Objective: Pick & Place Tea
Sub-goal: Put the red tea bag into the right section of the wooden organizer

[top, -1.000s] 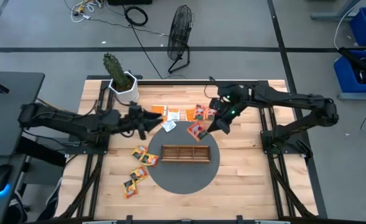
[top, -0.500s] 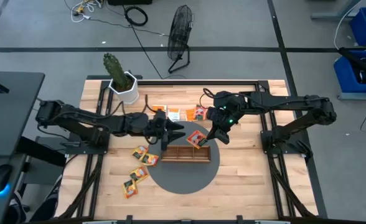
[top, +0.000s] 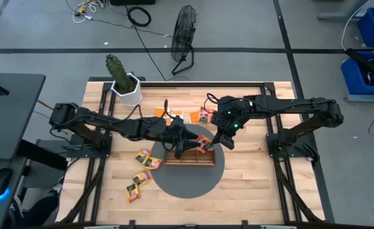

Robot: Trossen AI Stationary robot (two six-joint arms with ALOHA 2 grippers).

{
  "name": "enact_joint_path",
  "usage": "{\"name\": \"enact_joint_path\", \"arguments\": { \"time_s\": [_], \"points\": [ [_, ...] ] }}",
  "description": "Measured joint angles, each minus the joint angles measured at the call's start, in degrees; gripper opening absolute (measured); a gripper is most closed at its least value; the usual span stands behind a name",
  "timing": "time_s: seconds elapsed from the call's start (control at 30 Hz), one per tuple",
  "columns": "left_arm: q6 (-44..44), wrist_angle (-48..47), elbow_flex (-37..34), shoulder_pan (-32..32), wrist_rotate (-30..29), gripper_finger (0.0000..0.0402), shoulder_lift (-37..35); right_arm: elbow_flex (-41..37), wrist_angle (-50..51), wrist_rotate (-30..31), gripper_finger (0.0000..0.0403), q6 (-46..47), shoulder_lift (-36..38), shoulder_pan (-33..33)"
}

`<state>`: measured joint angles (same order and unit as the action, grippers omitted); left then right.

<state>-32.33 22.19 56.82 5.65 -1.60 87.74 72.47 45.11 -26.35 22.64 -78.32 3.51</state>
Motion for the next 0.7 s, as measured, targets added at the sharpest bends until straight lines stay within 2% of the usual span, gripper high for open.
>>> {"name": "enact_joint_path", "arguments": {
  "time_s": [0.13,0.23,0.37,0.5,0.7],
  "points": [
    [-0.4,-0.8,0.0,-0.1,0.5,0.0187,0.0,0.0,-0.4,0.0,0.0,-0.5,0.0,0.0],
    [-0.4,-1.3,0.0,-0.4,2.1,0.016,0.0,0.0,-0.9,0.0,0.0,-0.6,0.0,0.0],
    [-0.4,-1.1,0.0,-0.9,2.9,0.0102,0.0,0.0,-1.6,0.0,0.0,-0.7,0.0,0.0],
    [-0.4,-1.1,0.0,-1.4,3.0,0.0024,0.0,0.0,-2.2,0.0,0.0,-0.7,0.0,0.0],
    [-1.3,-1.0,0.0,-2.1,3.4,0.0021,-0.1,0.0,-1.6,-0.6,0.0012,-1.2,0.5,0.1]
  ]
}}
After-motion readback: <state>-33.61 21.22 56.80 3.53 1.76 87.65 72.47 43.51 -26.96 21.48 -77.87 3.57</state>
